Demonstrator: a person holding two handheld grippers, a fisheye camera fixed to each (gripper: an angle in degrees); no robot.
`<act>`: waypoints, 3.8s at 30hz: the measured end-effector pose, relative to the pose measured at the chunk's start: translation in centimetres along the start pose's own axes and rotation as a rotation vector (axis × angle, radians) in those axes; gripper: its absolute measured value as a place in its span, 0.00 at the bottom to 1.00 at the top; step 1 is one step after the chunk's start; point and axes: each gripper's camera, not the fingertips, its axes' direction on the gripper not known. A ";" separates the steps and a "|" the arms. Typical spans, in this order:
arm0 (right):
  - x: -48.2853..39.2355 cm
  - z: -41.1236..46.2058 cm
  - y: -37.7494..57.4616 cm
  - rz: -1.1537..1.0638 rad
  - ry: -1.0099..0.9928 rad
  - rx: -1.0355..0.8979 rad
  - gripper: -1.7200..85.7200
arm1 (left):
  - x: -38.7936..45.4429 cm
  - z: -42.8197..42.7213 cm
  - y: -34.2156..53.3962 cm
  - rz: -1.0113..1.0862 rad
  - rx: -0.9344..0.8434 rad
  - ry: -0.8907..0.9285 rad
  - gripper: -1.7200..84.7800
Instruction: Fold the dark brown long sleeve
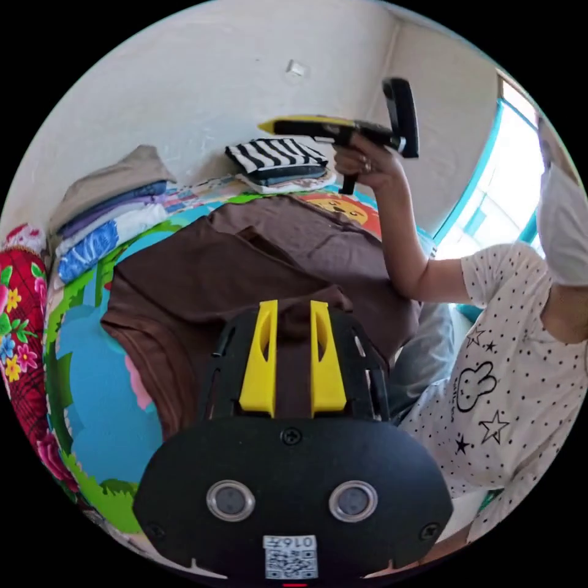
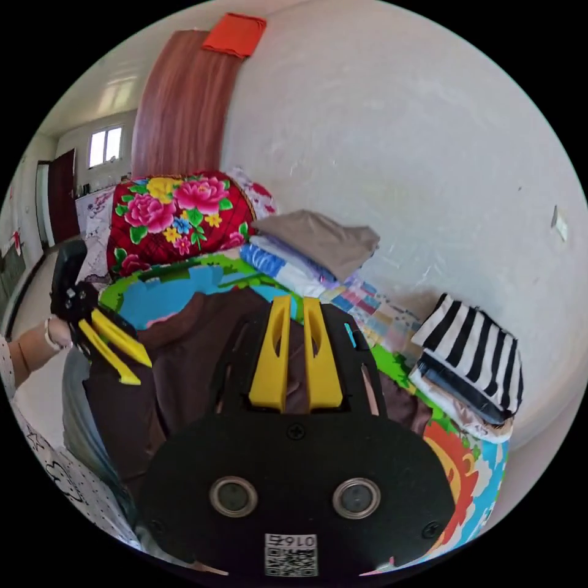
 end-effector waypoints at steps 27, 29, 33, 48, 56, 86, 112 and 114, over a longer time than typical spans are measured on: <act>-26.6 -5.5 20.4 0.085 -0.018 -0.307 0.15 | 12.8 2.2 4.7 -0.274 -0.059 -0.229 0.04; -28.7 -3.2 20.3 0.078 -0.031 -0.367 0.14 | 13.6 1.8 4.9 -0.265 -0.033 -0.231 0.02; -30.4 -1.5 20.4 0.114 -0.057 -0.393 0.07 | 15.2 0.0 5.3 -0.258 0.019 -0.197 0.01; -38.1 0.7 25.9 0.026 -0.078 -0.435 0.02 | 21.5 -0.4 6.2 -0.258 0.016 -0.065 0.01; -41.7 2.5 31.3 0.001 -0.049 -0.480 0.03 | 23.3 1.7 5.6 -0.229 -0.078 -0.021 0.02; -38.8 -3.1 79.2 0.791 -0.079 -0.192 0.13 | 43.1 11.5 -4.8 0.285 0.017 0.282 0.09; -31.7 14.8 89.9 0.772 -0.331 0.095 0.06 | 60.9 17.9 -10.6 0.432 0.257 -0.102 0.07; -29.9 16.5 90.2 0.759 -0.361 0.076 0.07 | 59.2 17.3 -10.5 0.367 0.291 -0.024 0.04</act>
